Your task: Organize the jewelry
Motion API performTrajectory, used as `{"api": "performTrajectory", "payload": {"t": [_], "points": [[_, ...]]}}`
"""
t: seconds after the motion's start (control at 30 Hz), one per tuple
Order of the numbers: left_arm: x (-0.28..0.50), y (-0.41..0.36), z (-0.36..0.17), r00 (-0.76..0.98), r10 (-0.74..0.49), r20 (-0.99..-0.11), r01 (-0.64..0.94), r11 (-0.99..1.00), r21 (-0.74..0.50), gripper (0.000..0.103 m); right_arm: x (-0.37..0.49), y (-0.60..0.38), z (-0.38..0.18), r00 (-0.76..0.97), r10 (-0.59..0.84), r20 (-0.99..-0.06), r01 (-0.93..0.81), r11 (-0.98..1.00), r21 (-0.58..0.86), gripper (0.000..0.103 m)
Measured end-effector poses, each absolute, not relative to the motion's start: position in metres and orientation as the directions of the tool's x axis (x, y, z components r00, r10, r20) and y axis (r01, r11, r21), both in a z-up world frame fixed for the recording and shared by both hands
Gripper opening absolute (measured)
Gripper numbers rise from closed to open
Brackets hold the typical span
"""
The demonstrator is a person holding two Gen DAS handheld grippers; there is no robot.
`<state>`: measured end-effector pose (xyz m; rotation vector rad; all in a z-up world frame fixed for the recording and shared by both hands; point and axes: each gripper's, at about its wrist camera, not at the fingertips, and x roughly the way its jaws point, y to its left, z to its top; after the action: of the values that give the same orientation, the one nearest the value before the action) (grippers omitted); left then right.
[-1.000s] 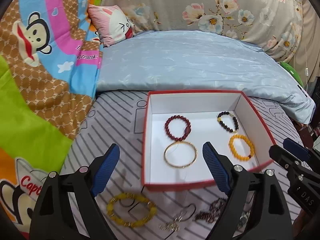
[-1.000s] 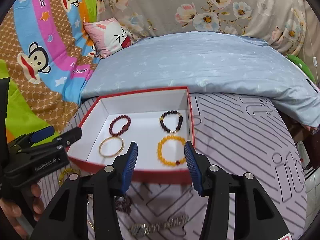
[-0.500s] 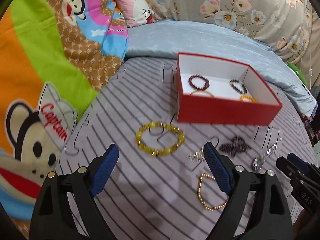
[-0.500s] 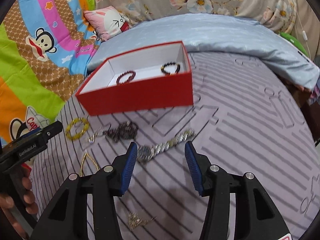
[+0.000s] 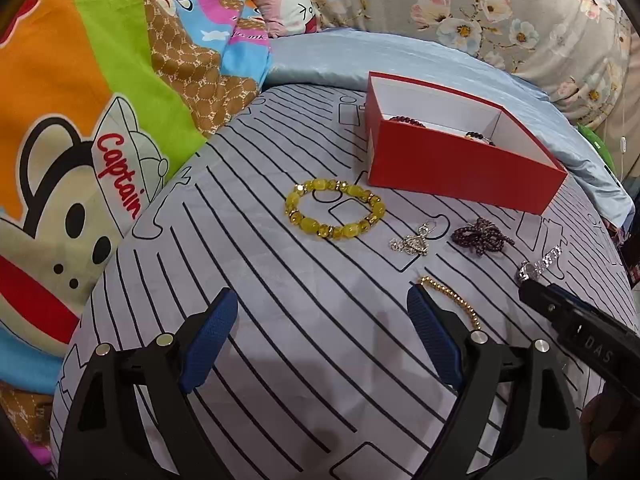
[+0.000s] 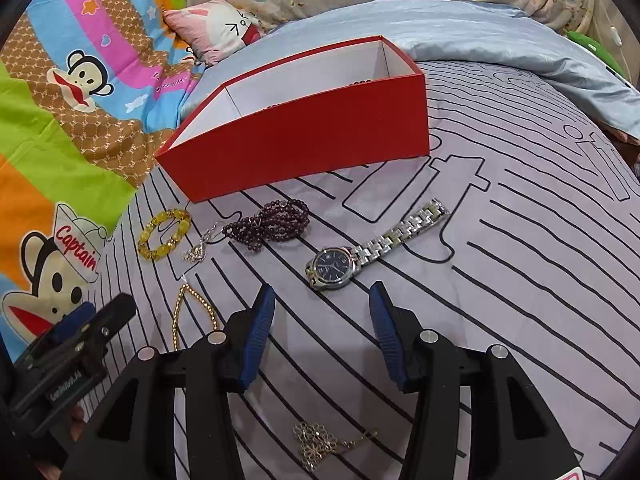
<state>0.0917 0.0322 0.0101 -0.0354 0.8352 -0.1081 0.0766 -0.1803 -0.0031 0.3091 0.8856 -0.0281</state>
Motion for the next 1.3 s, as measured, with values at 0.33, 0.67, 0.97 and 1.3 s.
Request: {"api": "performTrajectory", "payload": {"t": [0.33, 0.67, 0.97, 1.3], "points": [[0.09, 0.034, -0.004, 0.645, -0.118, -0.755, 0.072, 0.993, -0.094, 0.084, 0.098, -0.173, -0.003, 0.637, 0.025, -0.77, 0.175, 0.969, 0.176, 0.034], [0.091, 0.036, -0.01, 0.634, -0.124, -0.764, 0.057, 0.992, -0.114, 0.084, 0.111, -0.174, -0.003, 0.626, -0.01, -0.78, 0.252, 0.949, 0.19, 0.032], [0.09, 0.036, -0.01, 0.632, -0.127, -0.765, 0.058, 0.991, -0.117, 0.084, 0.12, -0.171, -0.003, 0.624, -0.056, -0.779, 0.272, 0.951, 0.149, 0.028], [0.091, 0.037, -0.01, 0.632, -0.13, -0.764, 0.059, 0.991, -0.12, 0.084, 0.089, -0.192, -0.006, 0.615, 0.03, -0.788, 0.233, 0.948, 0.217, 0.0]]}}
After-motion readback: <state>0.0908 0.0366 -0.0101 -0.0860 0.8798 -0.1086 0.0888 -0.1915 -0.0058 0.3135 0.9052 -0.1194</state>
